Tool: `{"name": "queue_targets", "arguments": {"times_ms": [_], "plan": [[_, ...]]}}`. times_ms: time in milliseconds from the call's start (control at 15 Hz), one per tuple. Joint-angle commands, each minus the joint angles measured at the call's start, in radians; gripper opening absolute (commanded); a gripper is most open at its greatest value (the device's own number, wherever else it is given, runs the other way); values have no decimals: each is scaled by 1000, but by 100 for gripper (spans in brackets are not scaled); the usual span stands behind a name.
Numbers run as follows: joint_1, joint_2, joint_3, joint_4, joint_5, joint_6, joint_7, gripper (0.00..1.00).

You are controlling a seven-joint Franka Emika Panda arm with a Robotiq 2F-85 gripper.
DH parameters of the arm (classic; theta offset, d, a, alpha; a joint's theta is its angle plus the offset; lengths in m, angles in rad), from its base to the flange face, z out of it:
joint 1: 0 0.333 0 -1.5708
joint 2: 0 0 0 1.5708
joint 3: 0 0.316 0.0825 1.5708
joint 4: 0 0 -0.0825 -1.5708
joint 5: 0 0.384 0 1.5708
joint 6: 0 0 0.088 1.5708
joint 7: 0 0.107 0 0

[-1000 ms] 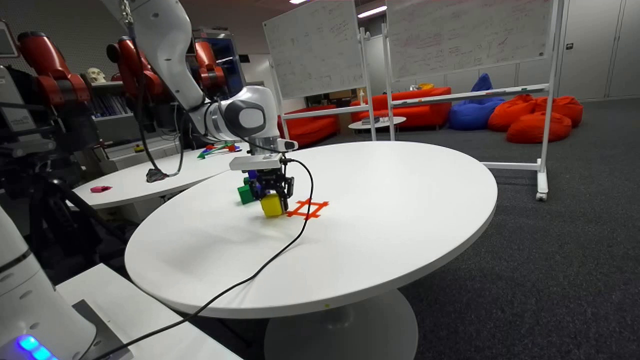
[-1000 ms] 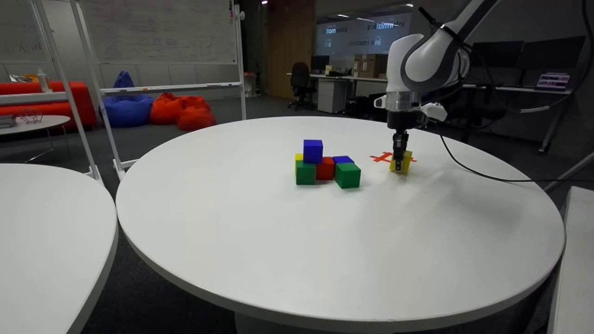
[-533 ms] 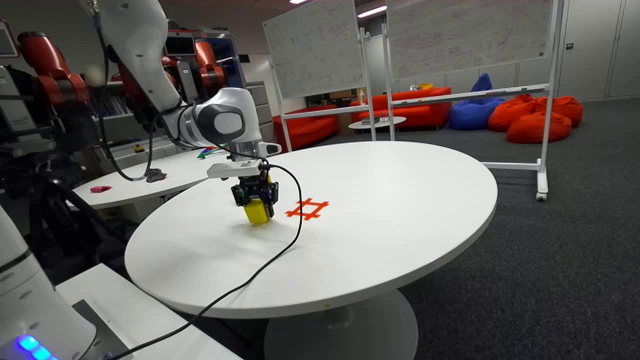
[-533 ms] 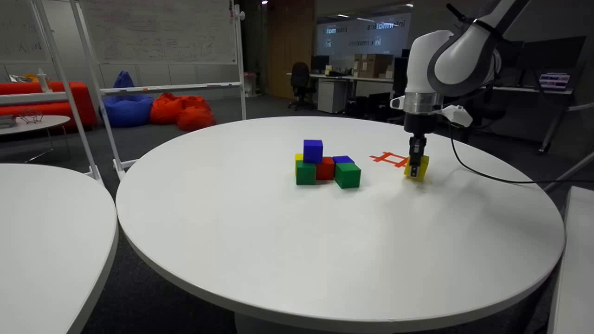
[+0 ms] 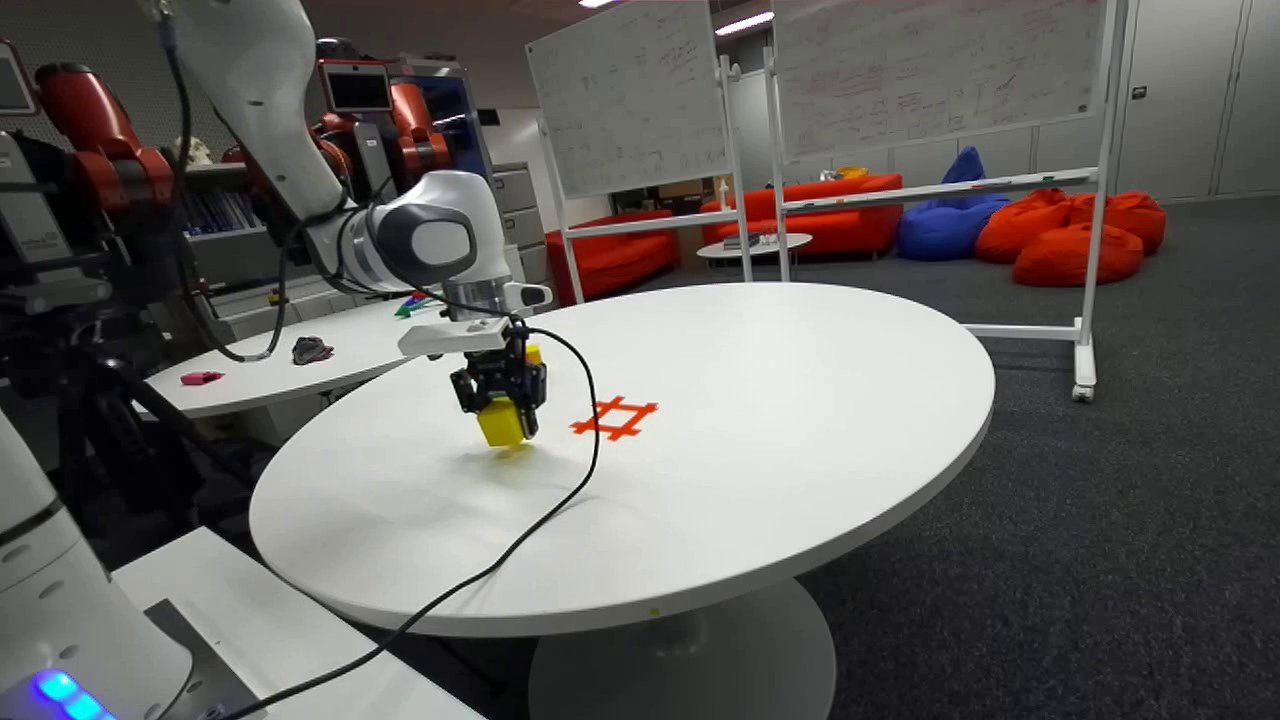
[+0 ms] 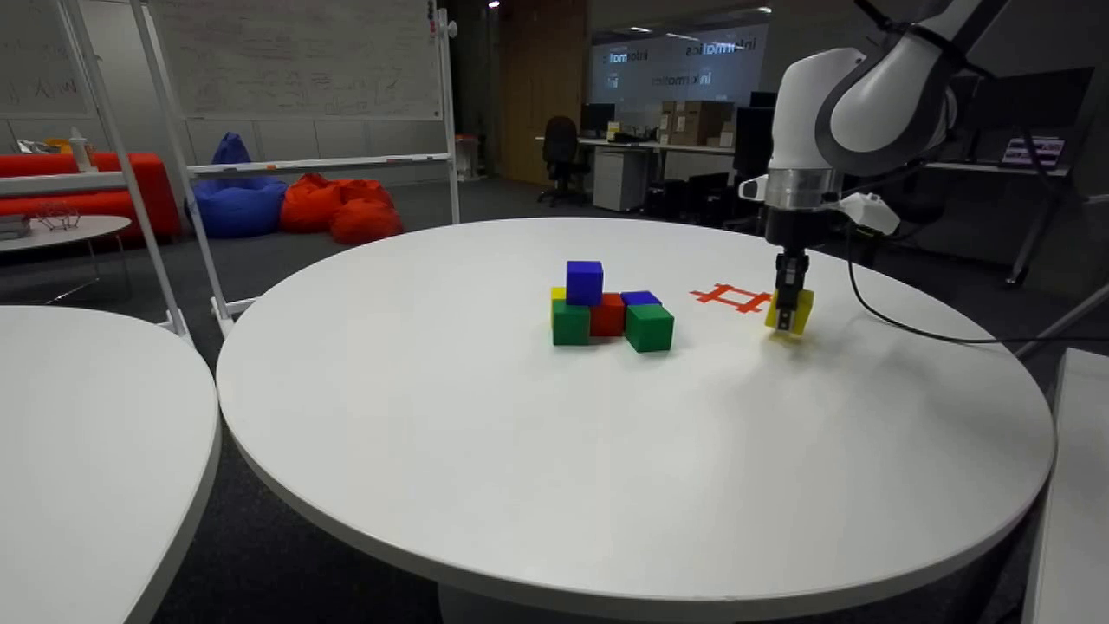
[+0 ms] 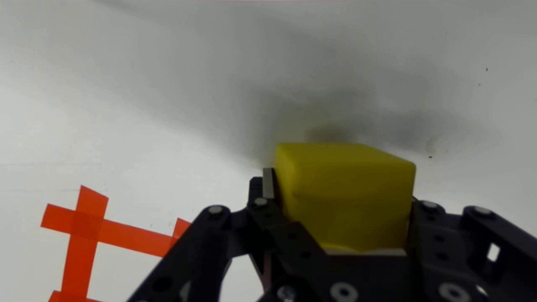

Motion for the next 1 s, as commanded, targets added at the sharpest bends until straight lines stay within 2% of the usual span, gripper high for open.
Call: {"name": "queue_targets", "arguments": {"times_ms": [0,667,733,867,933], "plan": [[4,-2,-16,3,-9,-16,6,32],[8,11,-22,9,-7,-11,27,32],[10,11,-25,8,-13,-11,29,82],[8,8,-23,9,-7,-31,28,91],[2,11,-12,5,2,-6,3,73]]}}
